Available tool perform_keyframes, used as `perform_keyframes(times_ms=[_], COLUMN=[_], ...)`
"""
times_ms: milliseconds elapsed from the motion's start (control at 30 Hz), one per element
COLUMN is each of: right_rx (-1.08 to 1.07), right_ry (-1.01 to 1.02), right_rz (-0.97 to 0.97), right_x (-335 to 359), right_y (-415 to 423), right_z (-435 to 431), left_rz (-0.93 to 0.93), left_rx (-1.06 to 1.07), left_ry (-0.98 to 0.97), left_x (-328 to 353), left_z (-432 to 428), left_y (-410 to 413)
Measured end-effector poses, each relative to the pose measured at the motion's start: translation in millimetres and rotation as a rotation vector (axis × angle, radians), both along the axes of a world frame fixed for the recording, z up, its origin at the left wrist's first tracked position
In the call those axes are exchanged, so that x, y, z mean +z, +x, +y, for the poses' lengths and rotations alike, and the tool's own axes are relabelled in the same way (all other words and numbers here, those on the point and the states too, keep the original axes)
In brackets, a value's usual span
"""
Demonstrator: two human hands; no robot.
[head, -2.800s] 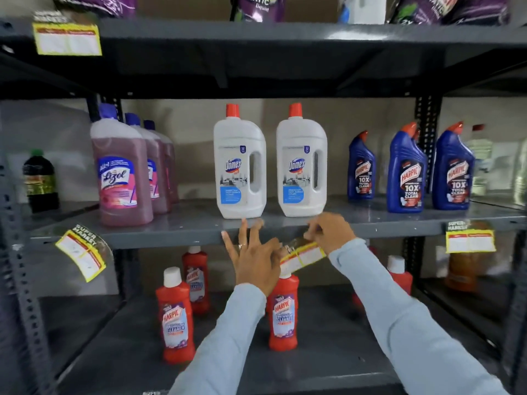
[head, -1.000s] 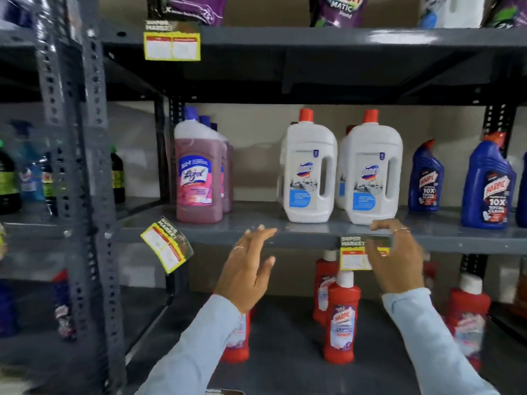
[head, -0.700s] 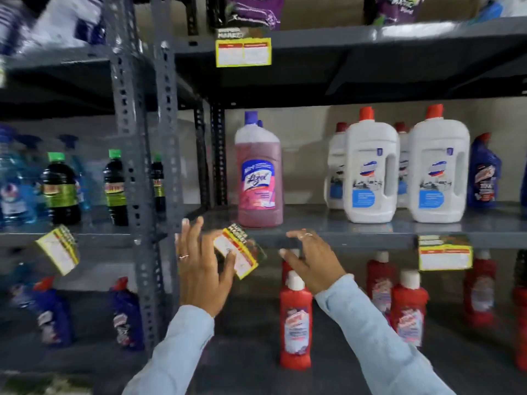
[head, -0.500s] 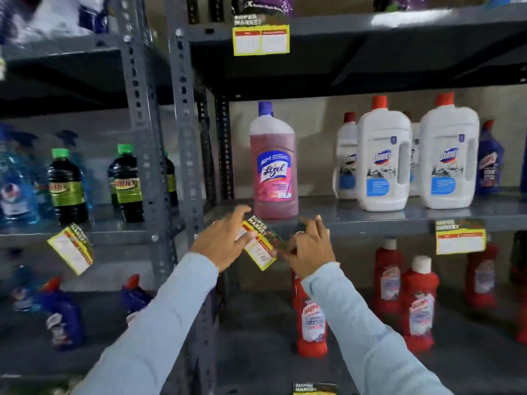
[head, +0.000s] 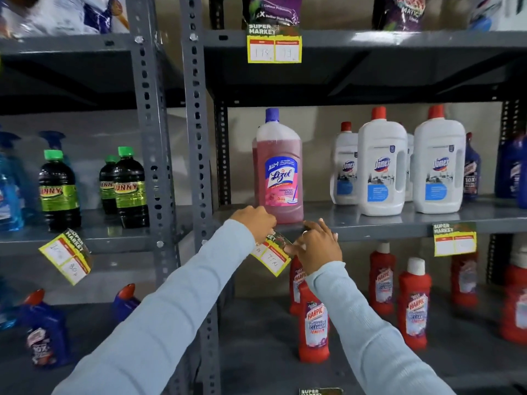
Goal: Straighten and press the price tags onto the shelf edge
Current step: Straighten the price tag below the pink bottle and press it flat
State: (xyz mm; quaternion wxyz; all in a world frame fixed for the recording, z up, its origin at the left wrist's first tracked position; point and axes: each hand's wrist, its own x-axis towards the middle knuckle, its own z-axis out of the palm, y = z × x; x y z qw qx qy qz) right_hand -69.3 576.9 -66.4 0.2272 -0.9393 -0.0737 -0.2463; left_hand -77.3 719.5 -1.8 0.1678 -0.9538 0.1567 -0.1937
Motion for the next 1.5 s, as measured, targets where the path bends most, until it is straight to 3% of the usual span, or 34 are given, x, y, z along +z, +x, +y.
perform_keyframes(times_ms=[133,267,367,467,600,733,967,1333,1500], right_rx=[0.017,0.053,0.05,-0.03,-0.056,-0.034,0.023,-0.074,-0.067], right_ry=[-0.043,0.044,-0.107,-0.311,-0.386,-0.292,0.027,0.176,0.264], right_rz=[-0.004,0.061,-0.047,-0.125,-0.132,-0.12,-0.027,-0.091,-0.109], right_x=[6,9,-8,-20,-15,2,28,23,29], right_y=[0,5,6,5,8,9,12,13,24], right_z=[-2,-8,-8,-7,-14,-25,-29,-23,-28], left_rz=[-0.039,-0.043,-0.144,-0.262,-0.338,-0.348,-0.307,-0.271,-0.276], left_rx=[-0.031,-0.067,-0.077,-0.073,-0.129,-0.216,-0.198,-0.184,-0.183], left_ry=[-0.027,-0.135,-0.143,-0.302,-0.462,-0.594,-0.621,-0.637,-0.874], left_x=[-11,-22,-47,-82,-96,-78,-50,-46,-47], left_z=[5,22,29,30,28,33,31,31,34], left_y=[-3,-1,0,6,7,8,19,24,27])
